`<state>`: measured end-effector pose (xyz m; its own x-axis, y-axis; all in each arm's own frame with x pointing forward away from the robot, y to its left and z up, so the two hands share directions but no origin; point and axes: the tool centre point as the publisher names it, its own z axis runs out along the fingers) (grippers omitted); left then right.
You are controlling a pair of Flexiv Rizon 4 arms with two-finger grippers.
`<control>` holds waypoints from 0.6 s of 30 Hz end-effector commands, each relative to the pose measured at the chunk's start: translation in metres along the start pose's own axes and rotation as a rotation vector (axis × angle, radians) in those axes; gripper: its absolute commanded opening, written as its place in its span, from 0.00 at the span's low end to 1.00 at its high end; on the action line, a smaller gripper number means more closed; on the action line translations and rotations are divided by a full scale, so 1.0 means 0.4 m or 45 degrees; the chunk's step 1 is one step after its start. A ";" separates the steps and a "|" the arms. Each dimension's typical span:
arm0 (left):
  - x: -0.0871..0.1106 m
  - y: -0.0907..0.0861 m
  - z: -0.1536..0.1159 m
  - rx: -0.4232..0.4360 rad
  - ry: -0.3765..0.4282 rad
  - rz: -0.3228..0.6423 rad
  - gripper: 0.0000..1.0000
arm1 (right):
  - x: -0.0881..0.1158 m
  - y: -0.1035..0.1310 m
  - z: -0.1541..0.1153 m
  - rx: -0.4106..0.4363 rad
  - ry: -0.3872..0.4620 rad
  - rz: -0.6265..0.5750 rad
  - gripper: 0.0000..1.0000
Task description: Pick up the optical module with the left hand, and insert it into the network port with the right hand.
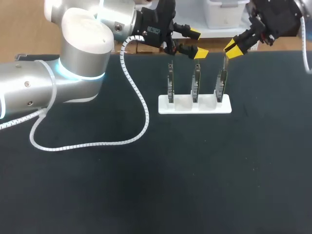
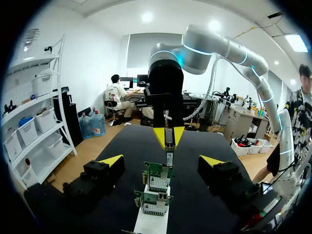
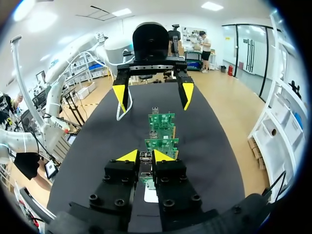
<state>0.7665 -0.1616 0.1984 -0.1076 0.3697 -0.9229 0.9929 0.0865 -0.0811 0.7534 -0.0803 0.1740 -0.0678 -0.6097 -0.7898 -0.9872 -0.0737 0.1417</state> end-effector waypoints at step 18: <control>0.000 -0.001 0.001 -0.002 0.002 0.001 1.00 | -0.002 0.004 -0.004 0.014 0.004 -0.025 0.00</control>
<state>0.7665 -0.1616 0.1983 -0.1076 0.3697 -0.9229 0.9929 0.0865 -0.0811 0.7551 -0.0804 0.1768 -0.0480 -0.6125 -0.7890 -0.9890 -0.0815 0.1235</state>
